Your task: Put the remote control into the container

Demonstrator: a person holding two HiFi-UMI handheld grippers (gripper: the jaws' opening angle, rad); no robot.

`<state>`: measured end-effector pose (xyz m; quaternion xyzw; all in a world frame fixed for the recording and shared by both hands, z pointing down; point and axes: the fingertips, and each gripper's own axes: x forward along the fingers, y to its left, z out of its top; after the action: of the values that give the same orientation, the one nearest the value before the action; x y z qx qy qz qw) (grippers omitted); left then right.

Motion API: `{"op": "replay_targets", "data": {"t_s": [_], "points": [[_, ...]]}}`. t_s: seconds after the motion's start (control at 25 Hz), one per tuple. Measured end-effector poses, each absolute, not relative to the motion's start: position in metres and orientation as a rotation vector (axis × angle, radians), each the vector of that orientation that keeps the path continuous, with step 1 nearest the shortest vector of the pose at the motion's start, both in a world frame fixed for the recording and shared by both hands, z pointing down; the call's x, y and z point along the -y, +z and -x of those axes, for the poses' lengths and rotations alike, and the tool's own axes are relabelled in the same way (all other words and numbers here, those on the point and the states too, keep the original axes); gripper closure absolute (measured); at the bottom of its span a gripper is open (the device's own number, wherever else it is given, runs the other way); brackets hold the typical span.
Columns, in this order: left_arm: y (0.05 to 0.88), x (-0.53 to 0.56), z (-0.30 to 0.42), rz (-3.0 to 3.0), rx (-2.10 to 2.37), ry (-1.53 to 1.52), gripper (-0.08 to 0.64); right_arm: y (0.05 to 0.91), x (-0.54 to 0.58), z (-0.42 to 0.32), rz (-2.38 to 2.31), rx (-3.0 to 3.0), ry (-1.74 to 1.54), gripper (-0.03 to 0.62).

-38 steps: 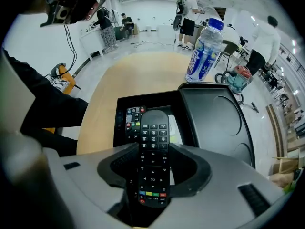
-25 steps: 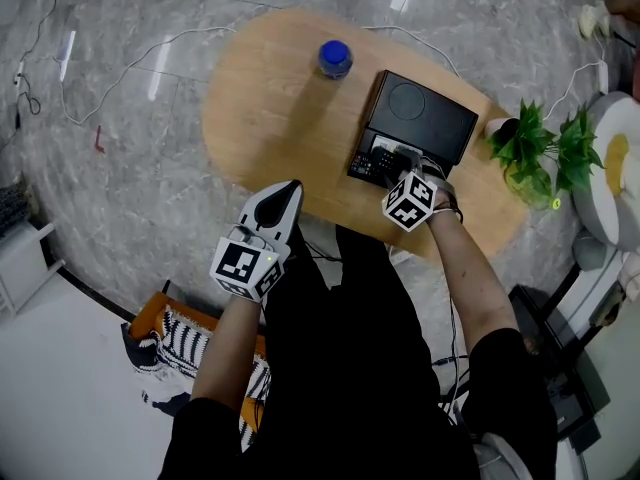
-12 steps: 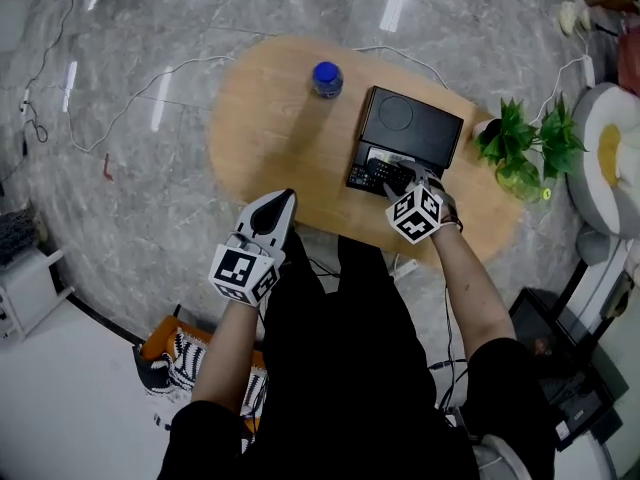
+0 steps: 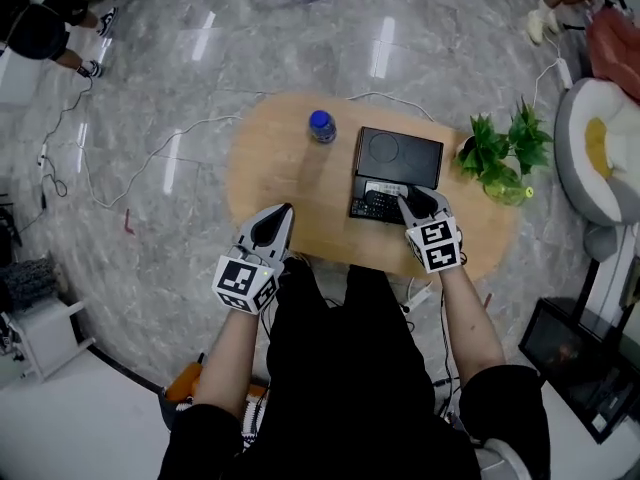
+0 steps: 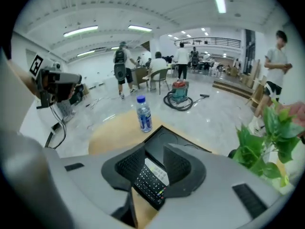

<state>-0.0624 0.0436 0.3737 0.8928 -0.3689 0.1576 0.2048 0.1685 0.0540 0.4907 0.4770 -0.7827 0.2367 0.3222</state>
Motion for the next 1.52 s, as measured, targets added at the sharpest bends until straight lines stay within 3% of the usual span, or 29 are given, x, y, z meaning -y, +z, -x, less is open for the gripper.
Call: {"op": "replay_targets", "data": {"t_s": [0.08,0.4,0.84,1.52], "points": [[0.361,-0.039,0.065,-2.512,1.015,0.429,0.552,0.467,-0.055,-0.177,-1.360,2.039,0.633,0.492],[0.297,-0.017,0.087,-2.602,1.034,0.346,0.552,0.380,-0.071,-0.186,-1.622,2.060,0.624,0.557],[0.228,-0.001,0.098,-2.719,0.994,0.231,0.552,0.289,-0.070,-0.175,-1.875,2.122,0.524,0.569],[0.203,0.017,0.107,-2.770,0.962,0.123,0.552,0.218,-0.064,-0.165,-2.048,2.184,0.397,0.583]]}}
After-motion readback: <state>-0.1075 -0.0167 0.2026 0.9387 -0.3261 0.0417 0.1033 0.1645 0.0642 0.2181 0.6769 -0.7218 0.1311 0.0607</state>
